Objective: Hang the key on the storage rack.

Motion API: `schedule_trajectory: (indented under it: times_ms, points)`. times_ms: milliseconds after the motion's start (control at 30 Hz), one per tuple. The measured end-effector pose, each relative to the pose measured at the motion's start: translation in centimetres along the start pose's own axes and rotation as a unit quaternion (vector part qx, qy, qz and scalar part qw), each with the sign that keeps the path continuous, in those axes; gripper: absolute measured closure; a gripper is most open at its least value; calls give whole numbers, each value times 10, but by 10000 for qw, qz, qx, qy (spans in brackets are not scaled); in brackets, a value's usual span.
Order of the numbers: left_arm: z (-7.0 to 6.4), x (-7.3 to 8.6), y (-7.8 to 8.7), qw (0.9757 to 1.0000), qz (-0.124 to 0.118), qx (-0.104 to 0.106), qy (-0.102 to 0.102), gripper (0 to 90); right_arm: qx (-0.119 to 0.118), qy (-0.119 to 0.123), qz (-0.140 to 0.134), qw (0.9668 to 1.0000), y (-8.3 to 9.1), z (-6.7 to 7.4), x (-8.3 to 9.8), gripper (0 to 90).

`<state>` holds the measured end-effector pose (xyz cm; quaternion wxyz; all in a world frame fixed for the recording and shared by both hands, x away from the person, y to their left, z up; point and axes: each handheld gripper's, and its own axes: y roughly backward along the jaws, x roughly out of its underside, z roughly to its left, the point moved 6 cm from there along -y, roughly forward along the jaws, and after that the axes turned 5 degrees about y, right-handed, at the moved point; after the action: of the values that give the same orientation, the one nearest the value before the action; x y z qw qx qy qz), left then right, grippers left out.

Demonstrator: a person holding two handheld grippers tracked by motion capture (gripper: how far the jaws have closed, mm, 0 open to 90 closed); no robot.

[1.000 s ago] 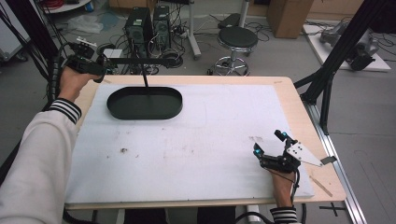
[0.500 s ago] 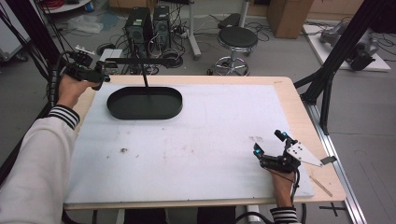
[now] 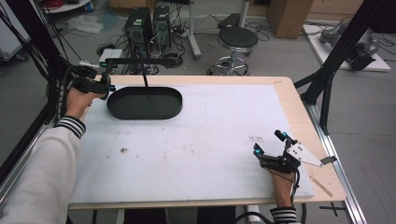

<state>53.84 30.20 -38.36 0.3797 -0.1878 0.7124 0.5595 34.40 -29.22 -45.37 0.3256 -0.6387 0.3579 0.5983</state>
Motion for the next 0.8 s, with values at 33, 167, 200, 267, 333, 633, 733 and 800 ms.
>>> schedule_trajectory:
  times_ms: [33,167,200,267,333,633,733,800]
  points:
    - [-1,1,-1,10000,-8,20,-20,484,-1,0,1,10000,0,0,0,5]
    - [-4,3,-5,9998,-123,149,21,482,0,24,-11,10000,0,0,0,5]
    - [-5,4,-6,9995,-193,241,73,482,-7,51,-30,10000,0,0,0,5]
    - [-6,7,-6,9981,-394,444,163,478,-5,39,-27,10000,0,0,0,5]
    - [-8,9,-4,9942,-711,773,222,393,-4,77,-52,10000,0,0,0,5]
    - [-28,17,27,9760,-1754,1259,-304,17,0,90,-64,9999,1,2,0,5]
    - [-38,25,40,9682,-2074,1315,-488,17,4,82,-51,10000,1,1,0,5]
    - [-45,31,48,9641,-2177,1404,-582,17,2,85,-49,10000,1,1,0,5]
